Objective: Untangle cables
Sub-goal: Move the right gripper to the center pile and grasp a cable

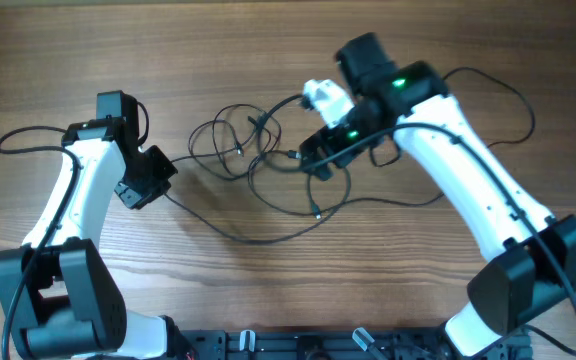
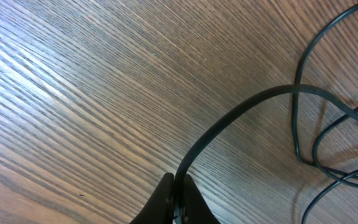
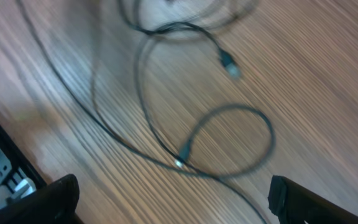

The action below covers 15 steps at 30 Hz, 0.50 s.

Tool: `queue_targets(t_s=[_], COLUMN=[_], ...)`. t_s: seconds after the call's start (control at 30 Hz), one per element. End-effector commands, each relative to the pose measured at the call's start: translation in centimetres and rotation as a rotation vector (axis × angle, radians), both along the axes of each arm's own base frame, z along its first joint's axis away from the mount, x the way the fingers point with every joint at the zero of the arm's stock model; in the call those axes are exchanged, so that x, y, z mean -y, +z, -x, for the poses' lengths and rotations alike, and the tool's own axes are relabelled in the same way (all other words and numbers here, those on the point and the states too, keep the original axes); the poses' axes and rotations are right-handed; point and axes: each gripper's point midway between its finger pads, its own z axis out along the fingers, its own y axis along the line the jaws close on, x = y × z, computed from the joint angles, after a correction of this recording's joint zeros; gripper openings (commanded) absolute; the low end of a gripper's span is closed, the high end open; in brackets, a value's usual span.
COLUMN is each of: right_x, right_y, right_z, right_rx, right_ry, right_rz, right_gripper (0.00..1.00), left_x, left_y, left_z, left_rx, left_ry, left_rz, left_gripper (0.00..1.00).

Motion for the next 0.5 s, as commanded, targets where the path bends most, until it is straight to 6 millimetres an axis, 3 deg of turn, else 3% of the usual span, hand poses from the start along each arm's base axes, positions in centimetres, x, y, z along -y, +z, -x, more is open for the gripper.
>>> queue_targets(t_s=[0.0,0.27,0.47], right_x=[-1.9,-4.6,-5.7], right_y=[-2.8,-8.5,-11.1], right_z=[0.9,3.3,4.3], right_rx=[-0.004,-0.094,-0.122], right_ry=[0.091,0.196,0.231], right_rz=[0.071,0.181,0.229], right_gripper=[0.99,0.95,0.91], left_x=[-0.4,-0.7,-0.8], left_y=[-0.1,-0.1,-0.1], left_z=[0.0,0.1,-0.2], left_rx=[-0.007,-0.010,0.001], left_ry=[0.007,0.009,0.011], left_rz=[-0.028,-0.046,-0.046], left_gripper=[0.06,0.06,0.08])
